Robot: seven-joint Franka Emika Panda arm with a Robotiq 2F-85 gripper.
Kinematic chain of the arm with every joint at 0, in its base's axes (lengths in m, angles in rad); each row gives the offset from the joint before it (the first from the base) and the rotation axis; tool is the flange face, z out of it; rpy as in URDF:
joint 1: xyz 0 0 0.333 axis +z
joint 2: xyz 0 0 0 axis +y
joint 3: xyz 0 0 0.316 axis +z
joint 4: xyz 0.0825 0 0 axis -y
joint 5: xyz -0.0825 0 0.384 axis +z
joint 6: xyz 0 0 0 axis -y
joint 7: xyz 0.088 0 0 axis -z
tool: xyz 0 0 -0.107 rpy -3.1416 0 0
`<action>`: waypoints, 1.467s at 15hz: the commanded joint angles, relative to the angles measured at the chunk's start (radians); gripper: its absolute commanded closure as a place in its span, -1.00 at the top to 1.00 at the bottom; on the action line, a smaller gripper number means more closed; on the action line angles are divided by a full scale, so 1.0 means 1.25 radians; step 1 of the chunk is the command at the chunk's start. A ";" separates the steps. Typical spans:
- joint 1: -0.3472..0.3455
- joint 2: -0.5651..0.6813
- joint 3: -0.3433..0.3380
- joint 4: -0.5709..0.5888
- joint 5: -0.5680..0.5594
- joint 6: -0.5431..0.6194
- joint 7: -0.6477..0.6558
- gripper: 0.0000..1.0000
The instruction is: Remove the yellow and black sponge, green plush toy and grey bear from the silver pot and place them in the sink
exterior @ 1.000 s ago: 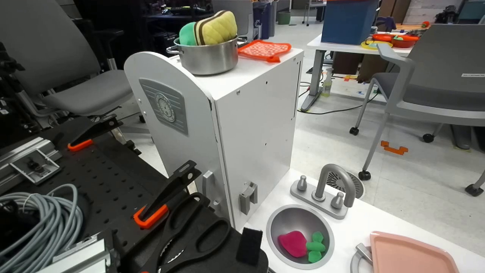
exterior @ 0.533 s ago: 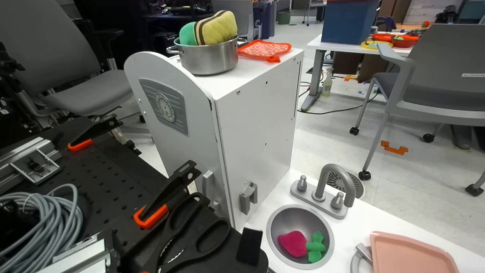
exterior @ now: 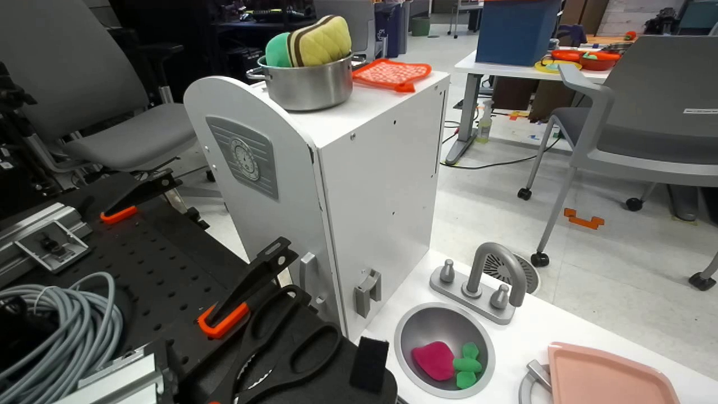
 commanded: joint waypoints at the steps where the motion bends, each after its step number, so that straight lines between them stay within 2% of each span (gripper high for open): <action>1: 0.000 0.000 0.000 0.001 0.000 -0.002 0.001 1.00; 8: 0.000 0.000 0.000 0.001 0.000 -0.002 0.001 1.00; 14: 0.005 0.066 0.010 0.033 -0.003 0.005 0.028 1.00; 15: 0.007 0.077 0.013 0.036 0.000 0.007 0.023 1.00; 17: 0.018 0.090 0.017 0.040 0.063 0.008 -0.048 1.00; 22: 0.041 0.107 0.055 0.037 0.042 0.001 -0.064 1.00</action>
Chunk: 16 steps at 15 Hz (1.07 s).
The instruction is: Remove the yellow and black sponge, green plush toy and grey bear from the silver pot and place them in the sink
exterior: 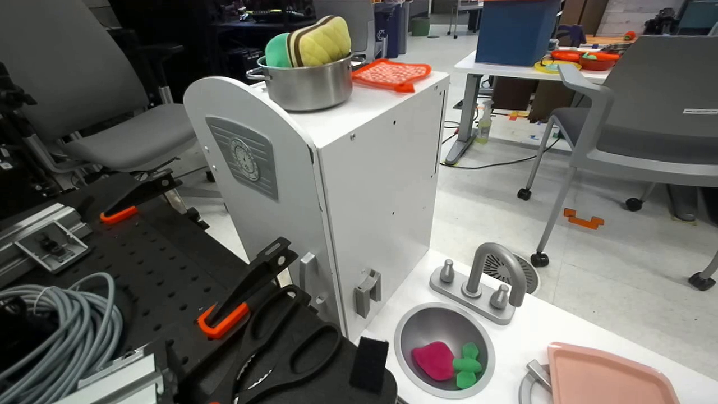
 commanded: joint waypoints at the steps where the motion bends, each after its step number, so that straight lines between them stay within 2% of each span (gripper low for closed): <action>1: 0.010 0.008 0.019 0.008 -0.003 0.000 -0.018 1.00; 4: 0.008 0.010 0.025 -0.004 -0.056 0.005 0.019 1.00; 7: -0.001 0.014 0.020 -0.009 -0.142 0.009 0.114 1.00; 10: -0.010 0.024 0.014 -0.012 -0.152 0.002 0.170 1.00; 16: -0.029 0.060 0.003 -0.004 -0.115 0.011 0.245 1.00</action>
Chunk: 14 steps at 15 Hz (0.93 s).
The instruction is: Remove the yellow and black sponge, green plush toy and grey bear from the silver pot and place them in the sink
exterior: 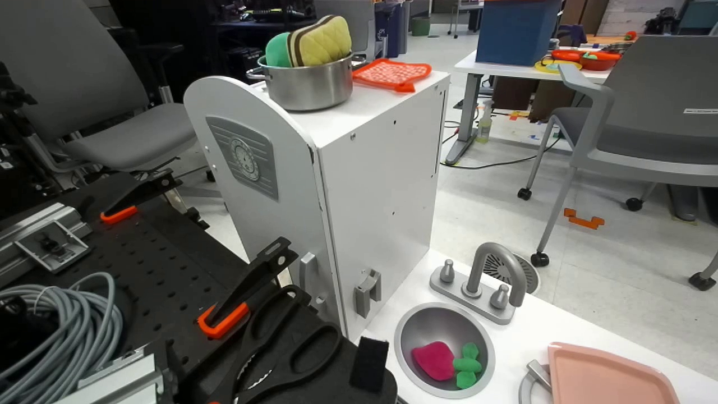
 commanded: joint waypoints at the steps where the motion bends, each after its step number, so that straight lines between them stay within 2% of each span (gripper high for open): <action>1: -0.010 0.024 -0.008 0.012 0.011 0.015 0.047 1.00; 5: -0.016 0.038 -0.011 0.015 0.027 0.026 0.056 1.00; 9: -0.014 0.043 -0.008 0.011 0.024 0.074 0.046 1.00; 14: -0.013 0.035 0.001 -0.006 0.091 0.192 -0.012 1.00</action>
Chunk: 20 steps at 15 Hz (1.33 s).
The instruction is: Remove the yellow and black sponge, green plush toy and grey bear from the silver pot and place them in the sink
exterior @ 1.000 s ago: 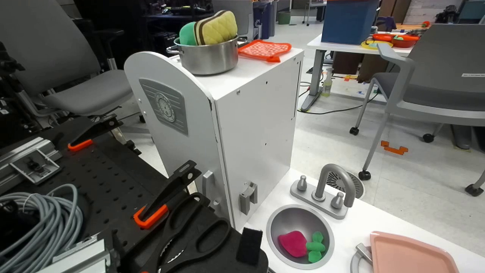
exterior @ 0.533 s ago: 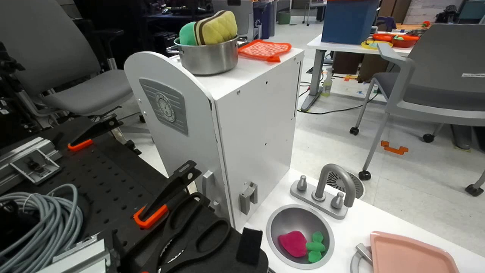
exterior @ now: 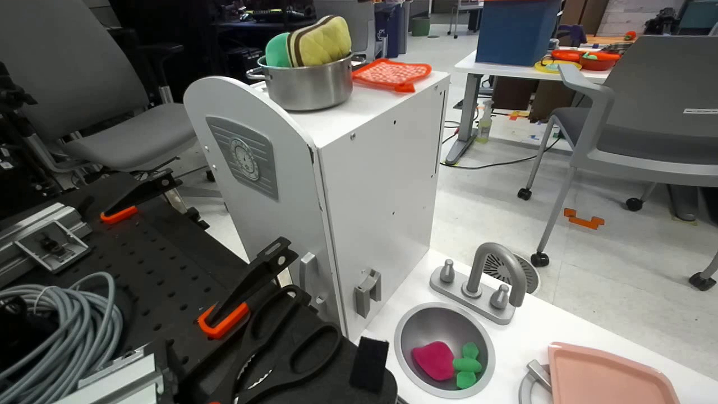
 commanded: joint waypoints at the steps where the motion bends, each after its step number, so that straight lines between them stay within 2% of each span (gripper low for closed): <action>1: -0.001 -0.002 0.009 -0.008 0.067 0.067 -0.062 1.00; 8: -0.001 -0.002 0.024 -0.008 0.193 0.050 -0.171 1.00; 20: -0.003 0.010 0.008 -0.020 0.113 -0.037 -0.088 1.00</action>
